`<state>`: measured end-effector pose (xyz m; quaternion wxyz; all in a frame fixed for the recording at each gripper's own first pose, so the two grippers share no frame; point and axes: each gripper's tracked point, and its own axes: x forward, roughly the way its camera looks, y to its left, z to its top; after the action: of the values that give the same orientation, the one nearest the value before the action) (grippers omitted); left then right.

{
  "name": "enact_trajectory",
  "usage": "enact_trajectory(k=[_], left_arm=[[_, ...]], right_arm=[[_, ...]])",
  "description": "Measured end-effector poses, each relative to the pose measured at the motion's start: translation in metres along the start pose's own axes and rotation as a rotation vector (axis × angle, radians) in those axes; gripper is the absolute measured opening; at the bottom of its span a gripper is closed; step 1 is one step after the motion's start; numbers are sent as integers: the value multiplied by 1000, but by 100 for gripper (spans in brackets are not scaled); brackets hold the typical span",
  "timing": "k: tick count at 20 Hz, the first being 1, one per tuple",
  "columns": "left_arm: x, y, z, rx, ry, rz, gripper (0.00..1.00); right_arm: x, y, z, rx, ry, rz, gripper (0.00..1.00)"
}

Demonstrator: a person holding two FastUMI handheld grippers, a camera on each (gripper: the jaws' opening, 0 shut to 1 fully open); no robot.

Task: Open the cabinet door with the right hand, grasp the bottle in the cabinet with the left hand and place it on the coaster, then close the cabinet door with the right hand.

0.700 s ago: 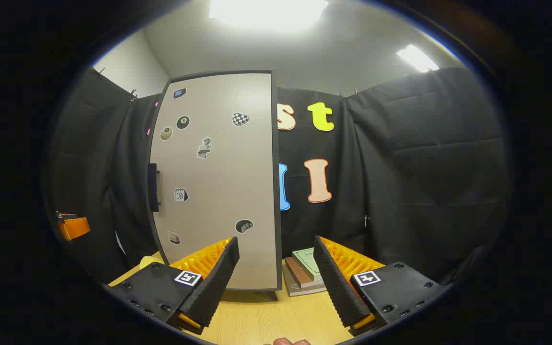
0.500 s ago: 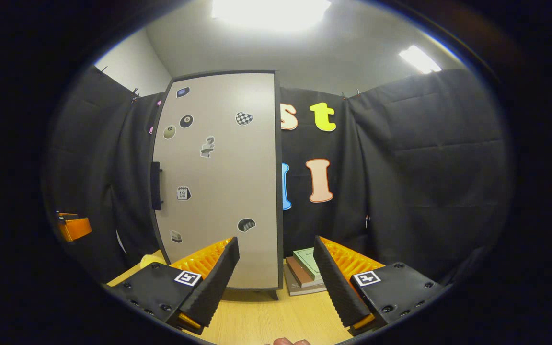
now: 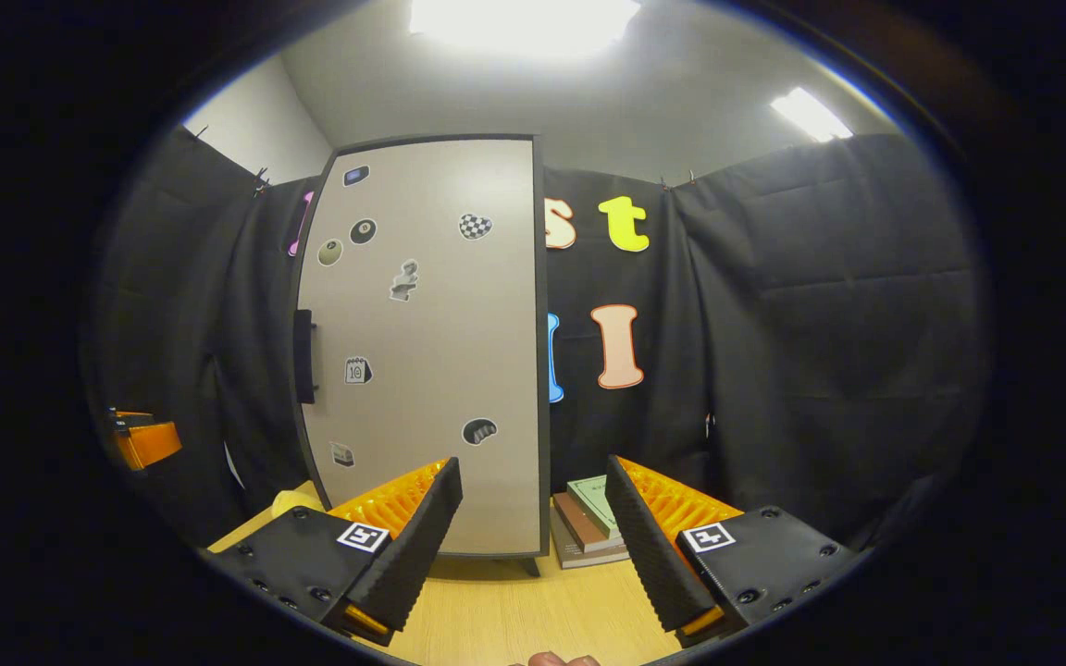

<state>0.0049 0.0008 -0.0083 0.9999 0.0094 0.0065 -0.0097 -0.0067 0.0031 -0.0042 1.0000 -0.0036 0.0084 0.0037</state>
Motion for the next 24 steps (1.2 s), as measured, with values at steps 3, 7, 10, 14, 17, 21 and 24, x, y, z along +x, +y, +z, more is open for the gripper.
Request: enact_trajectory(k=[3, 7, 10, 14, 17, 21, 24], left_arm=[[1, 0, -4, -5, 7, -1, 88], [-1, 5, -12, 4, 20, 7, 88], [-1, 9, -15, 3, 23, 17, 90], [-6, 18, -23, 1, 35, 37, 90], [-10, 33, -30, -22, 47, 78, 90], [-18, 53, -36, -61, 51, 123, 88], [-24, 76, -32, -33, 44, 190, 88]], right_arm=[[0, 0, -2, 0, 15, 10, 99], [-1, 1, -4, -1, 26, 30, 99], [-1, 2, -5, -10, 23, 57, 99], [14, 26, 10, -16, 13, 111, 99], [29, 46, 26, -31, 7, 139, 99], [50, 86, 56, -39, -16, 205, 99], [72, 117, 73, -82, -30, 226, 99]])
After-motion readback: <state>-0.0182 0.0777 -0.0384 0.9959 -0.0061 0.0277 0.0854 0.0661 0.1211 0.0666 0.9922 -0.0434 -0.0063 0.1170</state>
